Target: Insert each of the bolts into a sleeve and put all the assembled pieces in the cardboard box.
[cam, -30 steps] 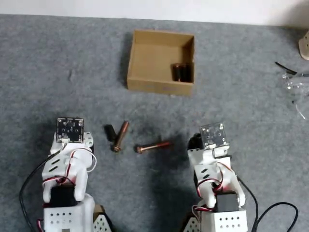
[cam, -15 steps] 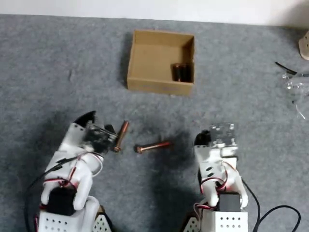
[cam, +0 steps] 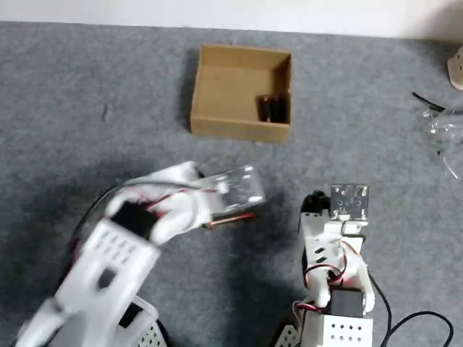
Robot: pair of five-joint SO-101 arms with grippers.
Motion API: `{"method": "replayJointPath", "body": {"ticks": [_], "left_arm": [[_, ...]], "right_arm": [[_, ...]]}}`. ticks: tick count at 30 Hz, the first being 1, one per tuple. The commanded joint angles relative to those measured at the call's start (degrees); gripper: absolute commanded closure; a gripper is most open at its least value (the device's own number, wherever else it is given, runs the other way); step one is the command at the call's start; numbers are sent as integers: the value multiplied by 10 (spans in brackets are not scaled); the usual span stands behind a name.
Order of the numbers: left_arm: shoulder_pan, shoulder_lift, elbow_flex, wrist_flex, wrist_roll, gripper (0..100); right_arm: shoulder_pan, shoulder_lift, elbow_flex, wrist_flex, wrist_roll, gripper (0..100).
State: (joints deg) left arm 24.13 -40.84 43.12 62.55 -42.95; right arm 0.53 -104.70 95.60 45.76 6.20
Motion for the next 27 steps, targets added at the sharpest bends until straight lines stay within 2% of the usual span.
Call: {"method": "replayJointPath", "body": {"ticks": [1, 5, 10, 12, 16, 19, 24, 27], "left_arm": [[36, 100, -108, 30, -2, 993], [37, 147, -161, 50, 22, 991], [37, 180, -171, 70, 49, 993], [11, 189, -170, 75, 127, 993], [-84, 196, -152, 72, 305, 993], [-122, 197, -122, 44, 379, 992], [-136, 201, -52, -9, 388, 986], [-142, 201, -30, -20, 386, 931]], "right_arm": [[21, -7, 18, -25, -6, 995], [21, -7, 18, -26, -6, 995], [19, -7, 19, -38, -6, 995], [20, -7, 18, -38, -6, 995], [19, -7, 18, -38, -5, 995], [19, -7, 18, -38, -5, 995], [19, -7, 19, -38, -5, 995], [19, -7, 19, -38, -5, 995]]}}
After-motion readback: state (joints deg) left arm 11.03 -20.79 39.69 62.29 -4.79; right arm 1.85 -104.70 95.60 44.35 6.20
